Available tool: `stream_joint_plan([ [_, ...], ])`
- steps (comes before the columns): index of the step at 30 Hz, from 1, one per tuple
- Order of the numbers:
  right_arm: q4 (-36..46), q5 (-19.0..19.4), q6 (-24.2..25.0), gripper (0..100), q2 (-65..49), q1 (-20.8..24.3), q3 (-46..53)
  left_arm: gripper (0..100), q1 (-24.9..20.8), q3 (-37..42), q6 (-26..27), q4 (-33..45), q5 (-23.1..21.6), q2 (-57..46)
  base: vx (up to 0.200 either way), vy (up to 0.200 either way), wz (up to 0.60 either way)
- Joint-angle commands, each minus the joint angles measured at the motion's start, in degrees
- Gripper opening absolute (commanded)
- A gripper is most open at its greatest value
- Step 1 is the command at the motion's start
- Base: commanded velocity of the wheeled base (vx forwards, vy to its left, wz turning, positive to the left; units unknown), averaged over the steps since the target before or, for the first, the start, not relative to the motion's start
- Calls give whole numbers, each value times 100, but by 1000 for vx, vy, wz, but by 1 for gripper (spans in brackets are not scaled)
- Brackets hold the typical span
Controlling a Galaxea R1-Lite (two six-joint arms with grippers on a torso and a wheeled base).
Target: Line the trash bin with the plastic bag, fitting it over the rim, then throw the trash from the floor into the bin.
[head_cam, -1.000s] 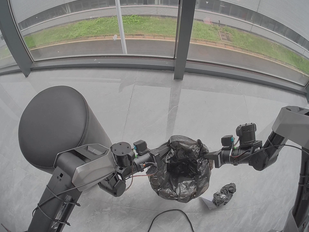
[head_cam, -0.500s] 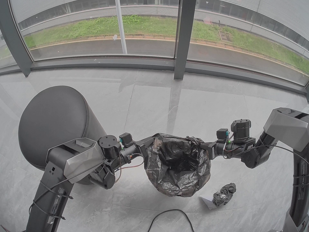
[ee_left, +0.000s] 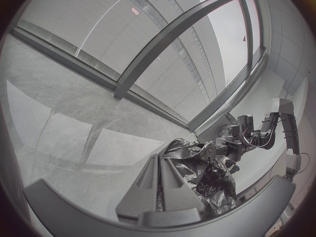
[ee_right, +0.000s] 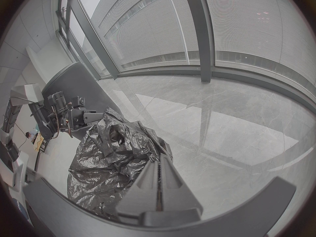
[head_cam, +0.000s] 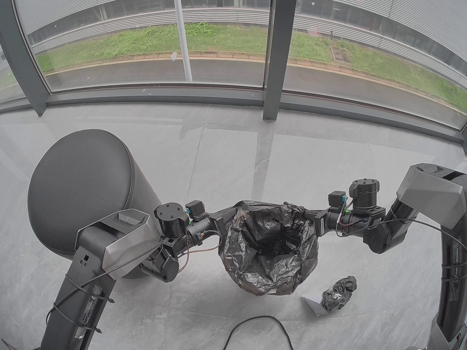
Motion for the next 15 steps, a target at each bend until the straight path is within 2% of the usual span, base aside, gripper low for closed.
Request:
stream_joint_plan([
  [1, -9, -3, 8, 100, 49, -25, -11, 0, 20, -294, -3, 163, 1, 19, 0, 0, 0],
  [11, -18, -65, -28, 100, 49, -104, 15, 0, 11, -302, -3, 207, 1, 45, 0, 0, 0],
  [15, -44, -232, 34, 100, 75, -113, -11, 0, 11, -320, -3, 207, 1, 89, 0, 0, 0],
])
